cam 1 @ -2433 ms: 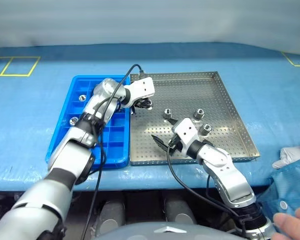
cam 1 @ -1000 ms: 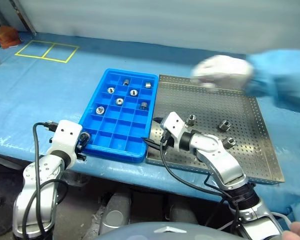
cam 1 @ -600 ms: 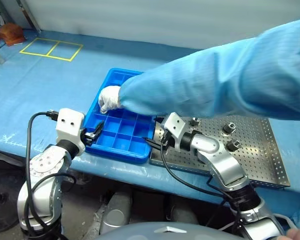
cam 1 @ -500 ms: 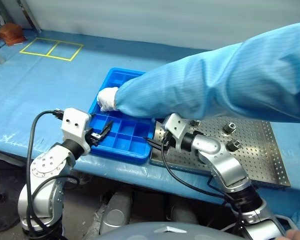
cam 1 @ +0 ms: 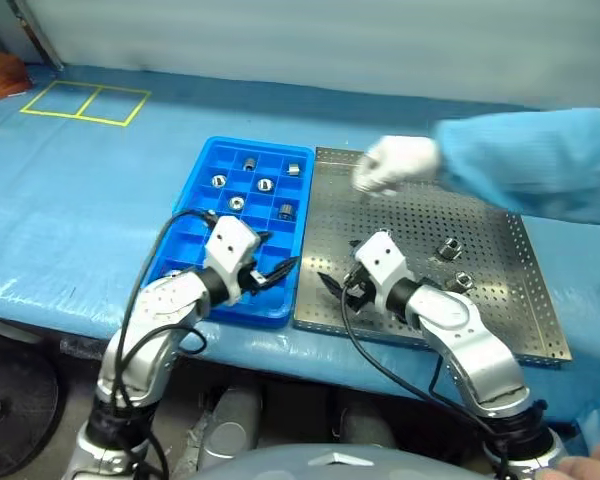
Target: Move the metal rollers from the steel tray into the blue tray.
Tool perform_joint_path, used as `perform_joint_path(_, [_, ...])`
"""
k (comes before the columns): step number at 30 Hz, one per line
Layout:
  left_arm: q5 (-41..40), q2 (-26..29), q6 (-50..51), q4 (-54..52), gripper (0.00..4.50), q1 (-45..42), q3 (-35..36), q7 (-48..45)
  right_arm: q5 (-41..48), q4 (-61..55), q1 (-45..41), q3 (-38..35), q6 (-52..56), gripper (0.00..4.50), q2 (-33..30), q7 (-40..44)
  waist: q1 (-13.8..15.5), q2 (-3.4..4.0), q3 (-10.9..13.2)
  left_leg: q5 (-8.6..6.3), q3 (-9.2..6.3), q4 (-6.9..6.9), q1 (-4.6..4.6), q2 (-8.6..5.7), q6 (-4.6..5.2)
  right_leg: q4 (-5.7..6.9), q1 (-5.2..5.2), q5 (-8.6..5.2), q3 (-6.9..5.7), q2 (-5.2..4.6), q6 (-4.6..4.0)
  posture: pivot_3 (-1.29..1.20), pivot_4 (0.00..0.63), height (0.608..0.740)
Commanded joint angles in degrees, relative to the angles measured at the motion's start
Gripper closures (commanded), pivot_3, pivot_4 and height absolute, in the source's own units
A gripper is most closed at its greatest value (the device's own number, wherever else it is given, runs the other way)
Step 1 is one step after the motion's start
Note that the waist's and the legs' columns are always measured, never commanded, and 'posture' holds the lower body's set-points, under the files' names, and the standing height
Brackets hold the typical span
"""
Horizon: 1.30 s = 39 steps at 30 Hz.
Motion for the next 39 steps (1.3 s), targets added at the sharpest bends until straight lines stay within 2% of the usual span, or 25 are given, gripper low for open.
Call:
perform_joint_path(1, [1.80,-0.65,-4.38,5.03,1.09,-4.44,-4.15,-0.50,-0.56,-4.84,1.29,-1.94,2.98,0.00,-0.46,-1.92,-0.92,0.01,0.00,0.00,-0.03,-0.01,0.00,0.00,0.00,0.01,0.00,-0.01,0.00,0.02,0.00,0.05,0.150,0.740])
perform_joint_path(12, [5.07,-2.23,-10.22,18.76,1.09,-14.44,-11.87,-4.10,-1.90,-10.68,5.83,-5.27,11.11,0.00,-1.09,-6.54,-5.74,0.02,-0.01,0.01,-0.05,0.10,0.10,0.02,0.02,0.10,0.11,0.01,0.00,0.05,0.08,-0.03,0.150,0.740])
perform_joint_path(21, [8.98,-4.38,-15.52,28.17,1.09,-20.00,-15.88,-5.72,-1.85,-12.80,7.92,-7.39,13.34,0.00,-1.52,-7.33,-7.37,0.02,-0.01,0.01,-0.01,0.10,0.30,0.03,0.03,0.17,0.22,0.01,0.09,0.09,0.09,-0.08,0.150,0.740])
perform_joint_path(26, [10.92,-9.40,-18.53,36.86,1.09,-24.38,-15.64,-3.25,-1.99,-13.43,8.12,-7.75,13.50,0.00,-1.53,-7.65,-7.56,0.01,-0.01,0.01,0.02,0.14,0.33,0.02,0.03,0.14,0.29,0.03,0.15,0.10,0.13,-0.10,0.150,0.740])
perform_joint_path(30, [10.54,-10.64,-18.32,38.96,1.09,-25.64,-17.50,-8.15,-2.07,-14.78,8.82,-8.65,13.65,0.00,-1.48,-8.08,-8.65,0.02,-0.01,0.00,0.02,0.08,0.34,0.02,0.04,0.14,0.27,0.03,0.17,0.11,0.14,-0.12,0.150,0.740])
perform_joint_path(33, [9.83,-9.45,-18.68,37.64,1.09,-24.91,-19.72,-14.06,-2.36,-16.22,8.92,-10.57,14.53,0.00,-0.14,-9.81,-9.25,0.05,-0.03,0.00,0.03,0.02,0.37,0.04,0.04,0.15,0.25,0.02,0.20,0.14,0.12,-0.14,0.150,0.740])
perform_joint_path(39, [10.41,-8.26,-18.82,37.81,1.09,-24.29,-21.81,-19.19,-2.97,-17.64,8.30,-11.44,17.47,0.00,0.33,-11.84,-10.09,0.10,-0.06,0.01,0.09,0.05,0.49,0.08,0.04,0.23,0.29,0.03,0.29,0.18,0.12,-0.15,0.150,0.740])
